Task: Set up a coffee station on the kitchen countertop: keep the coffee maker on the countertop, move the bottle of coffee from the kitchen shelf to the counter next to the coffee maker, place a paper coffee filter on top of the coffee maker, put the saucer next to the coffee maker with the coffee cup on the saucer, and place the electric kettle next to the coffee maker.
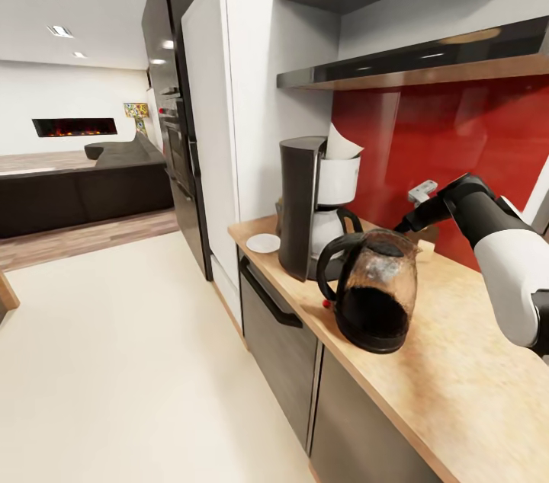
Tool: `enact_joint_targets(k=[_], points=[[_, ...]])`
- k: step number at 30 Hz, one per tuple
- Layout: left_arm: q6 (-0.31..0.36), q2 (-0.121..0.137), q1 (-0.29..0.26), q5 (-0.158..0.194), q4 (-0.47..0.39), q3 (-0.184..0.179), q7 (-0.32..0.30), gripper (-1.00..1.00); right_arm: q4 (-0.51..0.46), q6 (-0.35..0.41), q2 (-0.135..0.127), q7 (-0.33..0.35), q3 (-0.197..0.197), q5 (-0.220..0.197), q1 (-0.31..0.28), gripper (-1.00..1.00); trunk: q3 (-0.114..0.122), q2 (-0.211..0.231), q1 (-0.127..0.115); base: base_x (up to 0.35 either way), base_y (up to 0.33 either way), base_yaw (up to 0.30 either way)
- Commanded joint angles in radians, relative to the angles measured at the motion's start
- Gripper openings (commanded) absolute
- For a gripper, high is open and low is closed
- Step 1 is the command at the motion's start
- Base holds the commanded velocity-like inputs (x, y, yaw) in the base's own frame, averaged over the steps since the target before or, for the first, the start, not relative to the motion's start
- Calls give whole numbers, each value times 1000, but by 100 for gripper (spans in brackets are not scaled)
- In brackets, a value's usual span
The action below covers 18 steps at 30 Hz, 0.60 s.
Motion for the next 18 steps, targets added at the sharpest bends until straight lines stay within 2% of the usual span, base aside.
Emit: enact_joint_targets(k=[1, 14, 18], points=[[8, 0, 0, 6, -1, -1, -2, 100, -1, 3, 0, 7, 0, 7, 0, 100, -1, -1, 0, 18, 15, 0], [9, 0, 0, 6, -1, -2, -4, 100, 35, 0, 13, 13, -2, 5, 0, 100, -1, -1, 0, 3, 3, 0], [9, 0, 0, 6, -2, -2, -4, 100, 36, 0, 14, 13, -2, 5, 0, 100, -13, -29, 15, 0, 0, 0]])
